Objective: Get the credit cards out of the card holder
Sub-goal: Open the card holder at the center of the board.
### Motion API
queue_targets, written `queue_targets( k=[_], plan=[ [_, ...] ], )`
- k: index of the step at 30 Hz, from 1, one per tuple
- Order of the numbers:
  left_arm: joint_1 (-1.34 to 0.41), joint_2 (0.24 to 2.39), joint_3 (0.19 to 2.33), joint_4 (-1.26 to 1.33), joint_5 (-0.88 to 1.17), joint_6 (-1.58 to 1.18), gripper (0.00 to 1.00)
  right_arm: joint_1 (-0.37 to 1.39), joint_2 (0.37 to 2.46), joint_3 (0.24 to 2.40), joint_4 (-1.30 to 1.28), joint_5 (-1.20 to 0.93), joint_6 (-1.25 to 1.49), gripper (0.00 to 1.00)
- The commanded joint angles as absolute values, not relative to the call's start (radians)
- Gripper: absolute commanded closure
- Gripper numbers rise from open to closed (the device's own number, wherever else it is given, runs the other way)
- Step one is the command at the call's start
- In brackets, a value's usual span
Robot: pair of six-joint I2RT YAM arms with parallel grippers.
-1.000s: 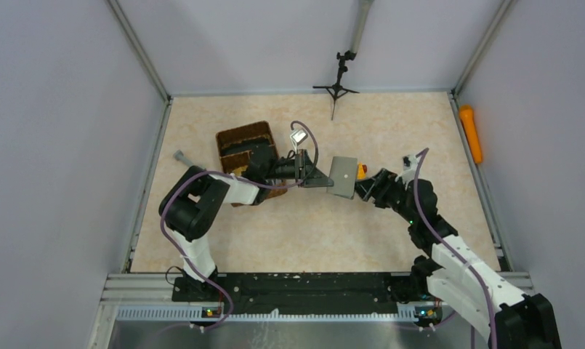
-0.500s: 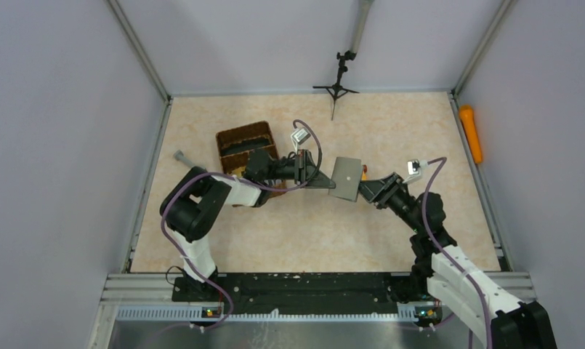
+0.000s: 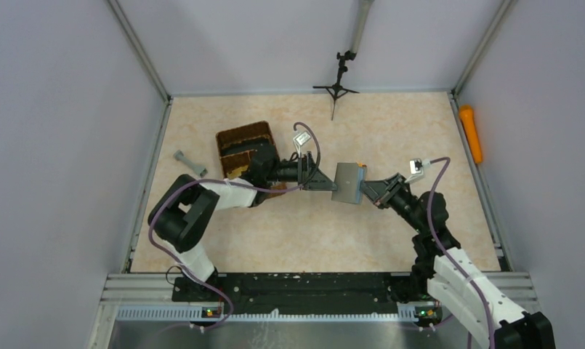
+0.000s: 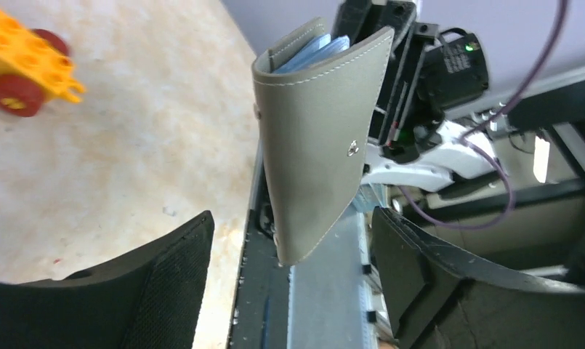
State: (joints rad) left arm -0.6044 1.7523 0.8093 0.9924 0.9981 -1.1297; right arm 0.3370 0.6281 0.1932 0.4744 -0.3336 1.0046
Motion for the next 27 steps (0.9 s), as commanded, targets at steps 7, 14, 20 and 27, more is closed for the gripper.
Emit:
queue_targets(
  k=[7, 14, 20, 27],
  plan=[
    [-0.624, 1.568, 0.837, 0.463, 0.689, -0.678, 0.04, 0.334, 0.710, 0.318, 0.203, -0.195, 0.849, 1.00],
    [-0.727, 1.585, 0.921, 0.270, 0.550, -0.541, 0.01, 0.405, 0.789, 0.327, 0.237, -0.130, 0.845, 1.00],
    [-0.728, 1.656, 0.974, 0.224, 0.579, -0.572, 0.01, 0.567, 0.831, 0.364, 0.223, 0.054, 0.813, 1.00],
    [-0.734, 1.670, 0.999, 0.177, 0.563, -0.551, 0.01, 0.629, 0.875, 0.396, 0.212, 0.124, 0.799, 1.00]
  ],
)
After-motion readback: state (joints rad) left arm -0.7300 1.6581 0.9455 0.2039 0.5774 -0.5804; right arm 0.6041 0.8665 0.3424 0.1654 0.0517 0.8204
